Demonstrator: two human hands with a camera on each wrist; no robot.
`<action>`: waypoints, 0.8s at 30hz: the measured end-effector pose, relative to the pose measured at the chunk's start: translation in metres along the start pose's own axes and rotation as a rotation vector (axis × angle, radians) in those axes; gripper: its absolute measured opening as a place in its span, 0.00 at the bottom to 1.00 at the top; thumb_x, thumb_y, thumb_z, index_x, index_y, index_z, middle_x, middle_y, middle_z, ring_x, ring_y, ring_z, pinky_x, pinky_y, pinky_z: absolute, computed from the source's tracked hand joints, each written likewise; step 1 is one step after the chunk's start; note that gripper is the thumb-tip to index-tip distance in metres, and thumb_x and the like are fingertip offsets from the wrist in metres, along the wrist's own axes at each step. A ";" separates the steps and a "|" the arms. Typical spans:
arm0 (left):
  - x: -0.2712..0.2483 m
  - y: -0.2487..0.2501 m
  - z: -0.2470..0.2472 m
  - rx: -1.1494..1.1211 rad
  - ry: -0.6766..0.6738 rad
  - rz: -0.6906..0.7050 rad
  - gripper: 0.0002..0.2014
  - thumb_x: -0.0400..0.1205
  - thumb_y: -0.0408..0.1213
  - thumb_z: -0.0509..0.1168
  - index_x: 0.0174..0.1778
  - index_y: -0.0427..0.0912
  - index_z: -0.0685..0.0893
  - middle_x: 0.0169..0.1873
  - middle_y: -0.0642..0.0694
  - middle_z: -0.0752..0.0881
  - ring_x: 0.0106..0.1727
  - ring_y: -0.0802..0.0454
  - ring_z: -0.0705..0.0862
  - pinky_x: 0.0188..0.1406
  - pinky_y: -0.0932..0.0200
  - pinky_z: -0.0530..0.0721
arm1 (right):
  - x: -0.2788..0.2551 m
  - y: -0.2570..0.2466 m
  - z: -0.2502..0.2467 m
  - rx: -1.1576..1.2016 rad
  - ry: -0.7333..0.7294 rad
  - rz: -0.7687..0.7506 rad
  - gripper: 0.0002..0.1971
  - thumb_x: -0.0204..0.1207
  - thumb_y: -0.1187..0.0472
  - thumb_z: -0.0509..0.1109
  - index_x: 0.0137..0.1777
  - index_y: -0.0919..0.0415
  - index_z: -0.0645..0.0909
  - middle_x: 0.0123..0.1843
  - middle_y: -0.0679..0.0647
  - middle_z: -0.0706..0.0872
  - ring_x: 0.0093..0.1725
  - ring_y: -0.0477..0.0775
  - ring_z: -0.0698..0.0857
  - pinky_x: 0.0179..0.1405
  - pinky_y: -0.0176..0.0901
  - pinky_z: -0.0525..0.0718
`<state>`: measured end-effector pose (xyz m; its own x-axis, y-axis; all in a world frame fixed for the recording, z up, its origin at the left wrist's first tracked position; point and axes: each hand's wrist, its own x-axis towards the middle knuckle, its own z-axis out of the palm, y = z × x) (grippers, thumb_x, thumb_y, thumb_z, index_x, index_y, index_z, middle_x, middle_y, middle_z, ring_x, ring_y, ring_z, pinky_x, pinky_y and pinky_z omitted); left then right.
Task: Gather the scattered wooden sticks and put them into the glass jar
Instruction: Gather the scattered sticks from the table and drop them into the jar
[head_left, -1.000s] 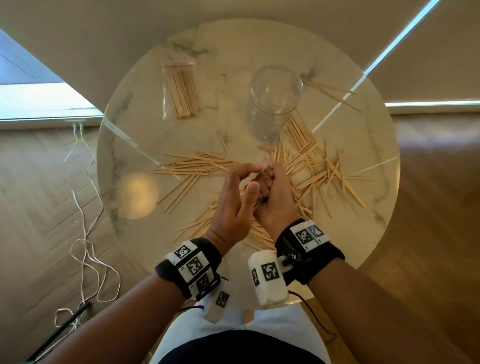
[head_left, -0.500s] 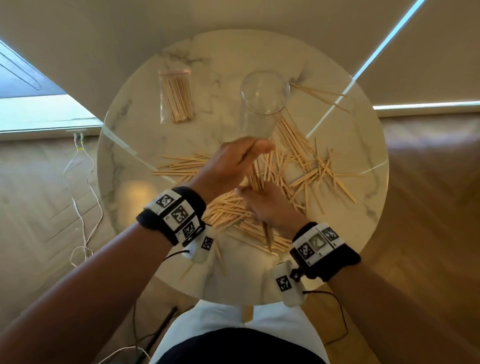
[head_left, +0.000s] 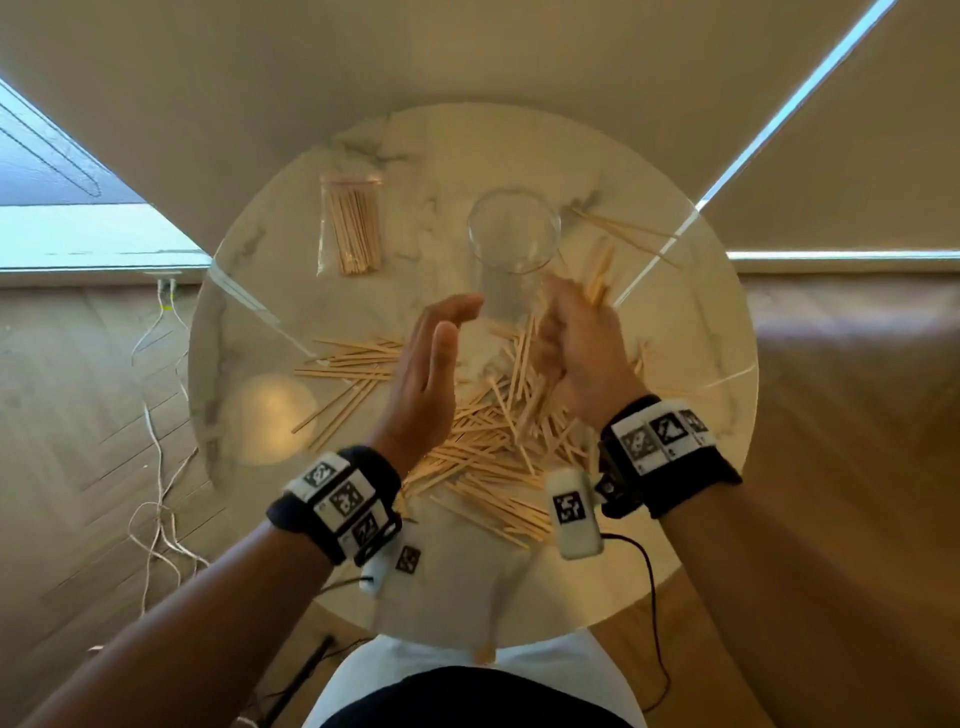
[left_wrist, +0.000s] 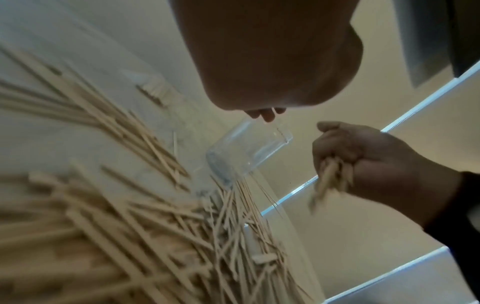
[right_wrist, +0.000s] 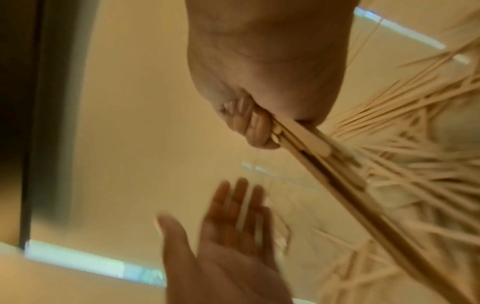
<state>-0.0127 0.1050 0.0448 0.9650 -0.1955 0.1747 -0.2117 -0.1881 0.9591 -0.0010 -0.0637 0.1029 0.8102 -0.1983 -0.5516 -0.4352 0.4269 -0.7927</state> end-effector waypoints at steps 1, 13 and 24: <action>0.000 0.001 0.009 -0.048 0.050 0.004 0.35 0.92 0.62 0.42 0.74 0.37 0.78 0.67 0.41 0.84 0.72 0.45 0.82 0.74 0.38 0.80 | 0.008 -0.016 0.002 0.127 0.013 -0.029 0.23 0.84 0.55 0.71 0.26 0.51 0.70 0.23 0.47 0.63 0.21 0.48 0.60 0.21 0.41 0.58; 0.067 0.004 0.027 0.074 0.287 0.053 0.28 0.90 0.54 0.56 0.73 0.32 0.76 0.68 0.36 0.80 0.71 0.40 0.80 0.72 0.33 0.78 | 0.043 -0.077 0.030 0.263 -0.065 -0.205 0.24 0.87 0.56 0.67 0.29 0.53 0.62 0.23 0.50 0.61 0.20 0.49 0.58 0.21 0.41 0.60; 0.106 -0.047 0.018 0.217 -0.121 -0.099 0.62 0.70 0.56 0.85 0.90 0.42 0.51 0.84 0.43 0.71 0.85 0.48 0.72 0.80 0.35 0.76 | 0.102 -0.062 0.046 -0.586 -0.220 -0.441 0.14 0.80 0.53 0.75 0.40 0.63 0.81 0.29 0.52 0.85 0.33 0.54 0.87 0.43 0.52 0.87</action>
<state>0.0970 0.0760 0.0147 0.9601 -0.2766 0.0421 -0.1578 -0.4112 0.8978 0.1268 -0.0700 0.1073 0.9900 -0.0355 -0.1364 -0.1408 -0.2014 -0.9693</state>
